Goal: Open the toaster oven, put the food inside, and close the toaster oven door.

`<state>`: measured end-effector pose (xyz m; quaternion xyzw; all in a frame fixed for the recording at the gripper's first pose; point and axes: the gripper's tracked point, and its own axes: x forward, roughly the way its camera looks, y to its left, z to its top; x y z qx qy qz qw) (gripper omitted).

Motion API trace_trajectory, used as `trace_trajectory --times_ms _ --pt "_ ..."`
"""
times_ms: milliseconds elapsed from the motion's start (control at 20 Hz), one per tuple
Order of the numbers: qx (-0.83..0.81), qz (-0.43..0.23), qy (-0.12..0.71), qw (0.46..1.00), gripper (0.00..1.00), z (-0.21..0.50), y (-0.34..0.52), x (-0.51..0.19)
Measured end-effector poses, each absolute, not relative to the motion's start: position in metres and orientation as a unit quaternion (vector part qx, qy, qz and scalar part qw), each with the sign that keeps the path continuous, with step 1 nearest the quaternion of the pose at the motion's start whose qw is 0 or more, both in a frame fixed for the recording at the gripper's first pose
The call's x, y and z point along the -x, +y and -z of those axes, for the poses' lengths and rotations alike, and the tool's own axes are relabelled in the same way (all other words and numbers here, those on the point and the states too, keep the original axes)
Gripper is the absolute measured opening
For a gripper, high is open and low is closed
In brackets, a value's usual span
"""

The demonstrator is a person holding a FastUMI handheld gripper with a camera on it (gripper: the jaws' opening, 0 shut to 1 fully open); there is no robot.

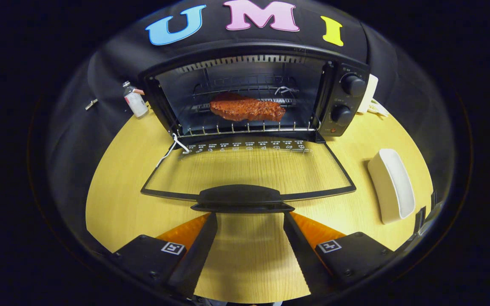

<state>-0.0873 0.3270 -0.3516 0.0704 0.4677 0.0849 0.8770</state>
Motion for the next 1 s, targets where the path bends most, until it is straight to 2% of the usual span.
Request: trace_trajectory --times_ms 450,1000 --pt "-0.090 -0.095 0.408 0.904 0.97 0.297 0.320 0.076" --pt "-0.078 -0.096 0.313 0.942 0.99 0.230 0.302 0.028"
